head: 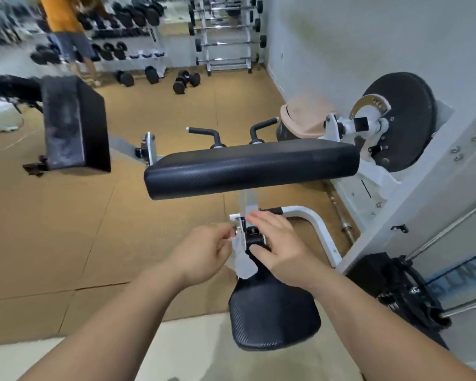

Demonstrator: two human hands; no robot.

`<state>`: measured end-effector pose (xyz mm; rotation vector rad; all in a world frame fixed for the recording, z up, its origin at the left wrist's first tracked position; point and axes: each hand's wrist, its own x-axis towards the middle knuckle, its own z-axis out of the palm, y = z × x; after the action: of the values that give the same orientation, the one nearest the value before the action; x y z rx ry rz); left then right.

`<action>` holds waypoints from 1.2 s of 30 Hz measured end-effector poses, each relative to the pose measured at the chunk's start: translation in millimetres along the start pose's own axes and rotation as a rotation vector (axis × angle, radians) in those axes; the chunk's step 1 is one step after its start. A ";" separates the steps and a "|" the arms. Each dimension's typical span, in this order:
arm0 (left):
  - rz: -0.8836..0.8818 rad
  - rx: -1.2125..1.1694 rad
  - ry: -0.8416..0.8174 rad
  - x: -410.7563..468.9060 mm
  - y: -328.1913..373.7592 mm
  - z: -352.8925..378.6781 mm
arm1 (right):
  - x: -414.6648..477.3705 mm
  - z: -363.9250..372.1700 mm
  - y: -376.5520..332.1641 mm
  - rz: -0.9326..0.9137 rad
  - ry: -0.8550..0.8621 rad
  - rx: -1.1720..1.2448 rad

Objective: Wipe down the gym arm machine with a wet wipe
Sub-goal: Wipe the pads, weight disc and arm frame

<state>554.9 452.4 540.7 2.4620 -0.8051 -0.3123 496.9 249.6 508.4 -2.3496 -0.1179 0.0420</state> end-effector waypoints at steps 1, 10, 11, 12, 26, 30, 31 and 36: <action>0.007 0.001 -0.005 -8.4 -12.4 -11.4 | 8.9 9.7 -12.2 -0.040 -0.033 -0.020; 0.110 -0.140 0.110 -75.6 -165.4 -124.6 | 92.6 119.3 -163.5 0.071 -0.032 0.130; 0.089 -0.163 0.146 -80.2 -182.6 -137.3 | 100.8 126.7 -179.4 0.091 -0.012 0.153; 0.065 -0.176 0.183 -83.1 -197.6 -150.0 | 108.5 132.1 -193.7 0.095 0.015 0.178; -0.108 -0.456 0.573 -14.4 -266.2 -263.5 | 264.5 120.4 -297.6 0.056 0.586 0.289; -0.164 -0.416 0.644 22.1 -274.9 -291.0 | 326.7 114.8 -301.8 0.010 0.763 -0.019; -0.172 -0.397 0.637 28.5 -277.9 -295.0 | 335.6 116.2 -301.9 -0.005 0.832 -0.111; -0.075 -0.482 0.581 44.8 -293.1 -298.9 | 323.5 142.7 -301.1 -0.255 0.911 -0.192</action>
<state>841.4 748.6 627.3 1.9680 -0.3363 0.1694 787.6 593.1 623.3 -2.2919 0.0344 -1.1827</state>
